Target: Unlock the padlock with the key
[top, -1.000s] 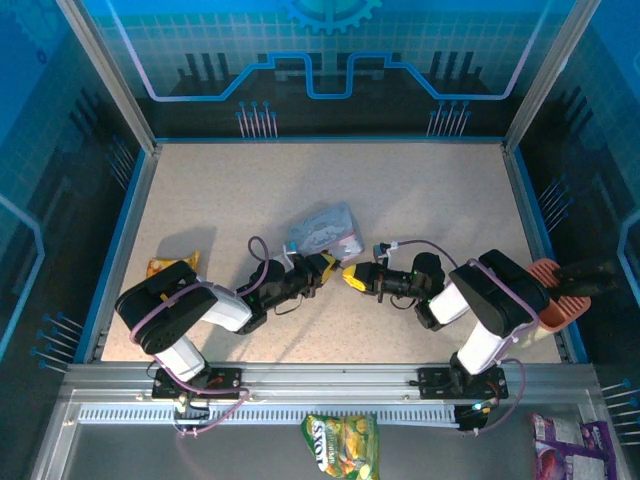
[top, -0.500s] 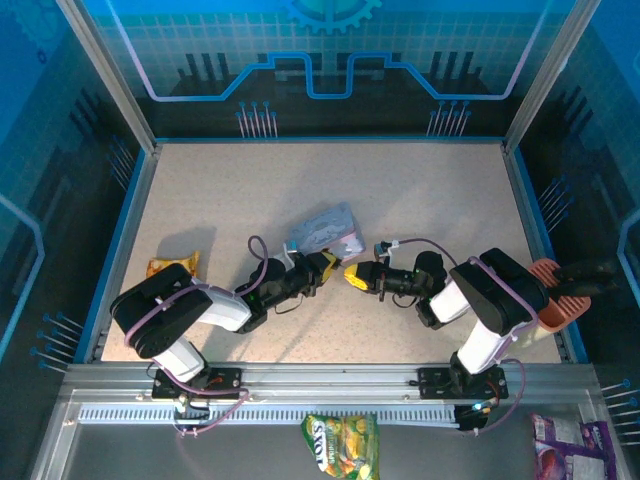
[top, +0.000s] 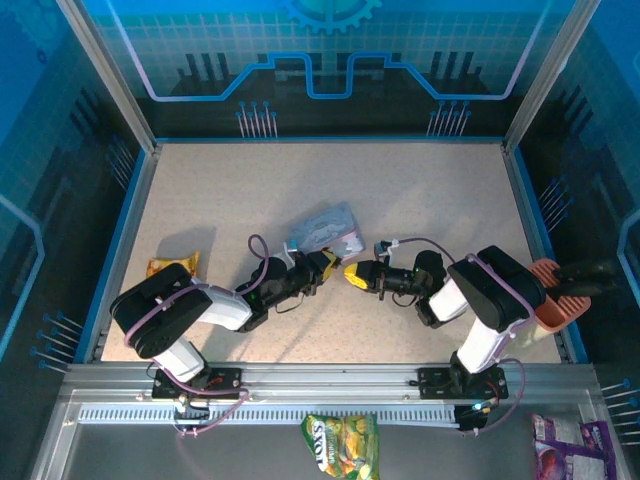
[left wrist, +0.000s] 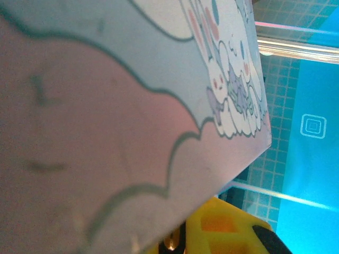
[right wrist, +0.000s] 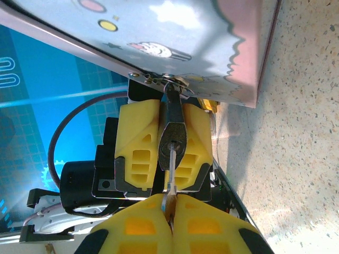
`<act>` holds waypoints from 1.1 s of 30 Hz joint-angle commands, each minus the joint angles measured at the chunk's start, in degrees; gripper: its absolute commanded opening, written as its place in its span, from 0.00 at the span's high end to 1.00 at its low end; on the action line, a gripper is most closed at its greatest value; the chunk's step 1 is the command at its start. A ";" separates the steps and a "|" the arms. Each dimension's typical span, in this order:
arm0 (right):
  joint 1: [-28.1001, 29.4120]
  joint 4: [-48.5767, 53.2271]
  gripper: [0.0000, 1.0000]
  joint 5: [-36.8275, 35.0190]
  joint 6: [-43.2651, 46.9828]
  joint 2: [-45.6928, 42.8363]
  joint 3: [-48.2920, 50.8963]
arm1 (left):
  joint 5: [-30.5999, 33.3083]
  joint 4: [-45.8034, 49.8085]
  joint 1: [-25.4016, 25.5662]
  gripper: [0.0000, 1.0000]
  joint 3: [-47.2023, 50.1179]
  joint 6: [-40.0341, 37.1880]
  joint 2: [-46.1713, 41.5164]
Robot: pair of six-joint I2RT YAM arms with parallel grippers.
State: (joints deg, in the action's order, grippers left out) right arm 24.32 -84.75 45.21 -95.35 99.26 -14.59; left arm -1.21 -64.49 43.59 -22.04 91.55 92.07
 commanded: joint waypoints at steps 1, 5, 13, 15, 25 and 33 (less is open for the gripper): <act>-0.75 3.10 1.00 -4.11 0.18 2.07 -1.90 | -8.72 -9.47 3.40 1.00 -3.27 0.26 -3.21; -0.70 3.10 1.00 -3.95 0.33 1.83 -2.19 | -8.81 -9.34 3.34 1.00 -3.62 0.23 -3.21; -0.66 3.12 1.00 -2.81 0.62 1.94 -2.37 | -9.13 -9.43 3.40 1.00 -3.89 0.19 -3.12; -0.67 3.11 1.00 -2.29 0.79 1.59 -2.57 | -9.44 -9.43 3.38 1.00 -4.08 0.06 -3.04; -2.41 3.10 1.00 3.39 7.44 5.57 -4.81 | -10.27 -7.10 3.36 1.00 -4.22 -0.38 -5.14; -5.25 3.10 1.00 4.53 8.52 5.05 -3.99 | -10.88 -6.61 3.35 1.00 -4.72 -0.49 -5.10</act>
State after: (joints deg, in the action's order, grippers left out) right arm 20.97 -84.95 53.69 -88.42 102.96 -17.69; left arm -0.93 -60.60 43.62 -22.83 91.35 90.26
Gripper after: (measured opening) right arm 0.047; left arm 0.129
